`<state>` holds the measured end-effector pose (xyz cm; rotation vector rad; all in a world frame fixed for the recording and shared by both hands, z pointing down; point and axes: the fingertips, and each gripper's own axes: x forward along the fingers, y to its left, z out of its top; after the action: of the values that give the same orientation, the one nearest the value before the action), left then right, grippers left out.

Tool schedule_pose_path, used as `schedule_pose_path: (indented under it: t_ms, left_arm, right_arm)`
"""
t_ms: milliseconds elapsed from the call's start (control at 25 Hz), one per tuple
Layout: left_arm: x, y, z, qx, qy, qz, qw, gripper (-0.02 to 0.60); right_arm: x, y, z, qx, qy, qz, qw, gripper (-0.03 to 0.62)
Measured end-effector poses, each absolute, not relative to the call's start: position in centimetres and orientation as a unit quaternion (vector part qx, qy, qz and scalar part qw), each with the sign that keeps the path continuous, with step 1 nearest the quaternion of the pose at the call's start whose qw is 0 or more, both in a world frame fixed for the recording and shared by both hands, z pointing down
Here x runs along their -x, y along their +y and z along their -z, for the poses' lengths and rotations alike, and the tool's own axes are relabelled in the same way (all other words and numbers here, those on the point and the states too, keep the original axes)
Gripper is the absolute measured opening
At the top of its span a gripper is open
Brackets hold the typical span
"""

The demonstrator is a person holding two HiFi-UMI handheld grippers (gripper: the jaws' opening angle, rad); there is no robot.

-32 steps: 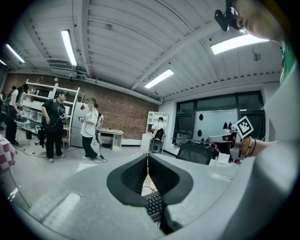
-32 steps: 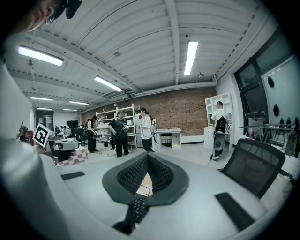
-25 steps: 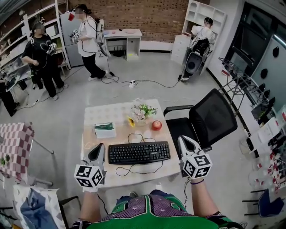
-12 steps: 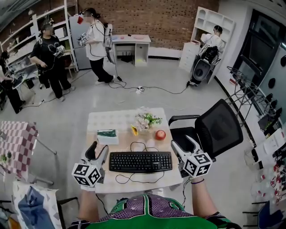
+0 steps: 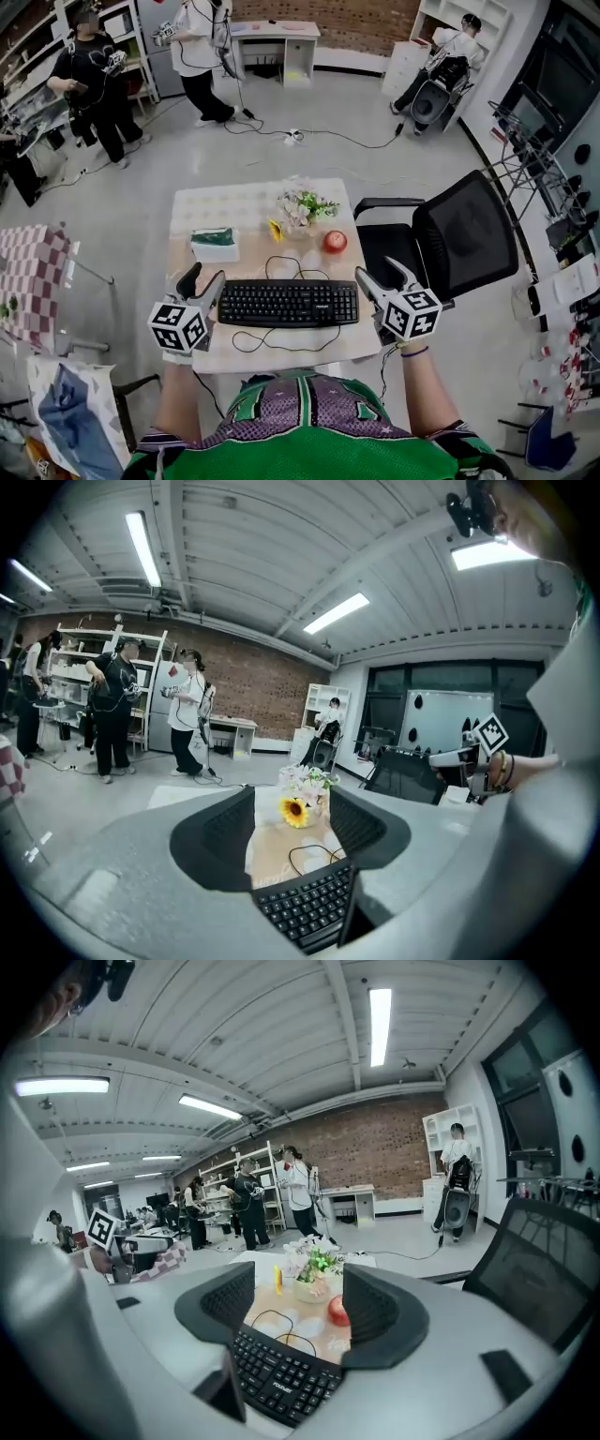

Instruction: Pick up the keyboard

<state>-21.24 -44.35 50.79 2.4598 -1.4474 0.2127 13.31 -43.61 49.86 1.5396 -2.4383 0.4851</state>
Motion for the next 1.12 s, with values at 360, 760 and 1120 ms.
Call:
schedule_pose_path:
  t_ms: [360, 760, 1120]
  left_arm:
    - [21.1, -46.0, -57.6, -0.839, -0.492, -0.121, 0.198, 0.241]
    - [22.6, -47.0, -65.0, -0.811, -0.494, -0.163, 0.266, 0.241]
    - [23.7, -45.8, -71.7, -0.774, -0.499, -0.189, 0.34, 0.241]
  right_arm:
    - [-14.2, -44.7, -57.0, -0.512, -0.814, -0.233, 0.145, 0.278]
    - [-15.3, -45.5, -64.7, -0.509, -0.788, -0.292, 0.187, 0.276]
    - [-15.3, -44.9, -71.0, -0.502, -0.764, -0.336, 0.226, 0.276]
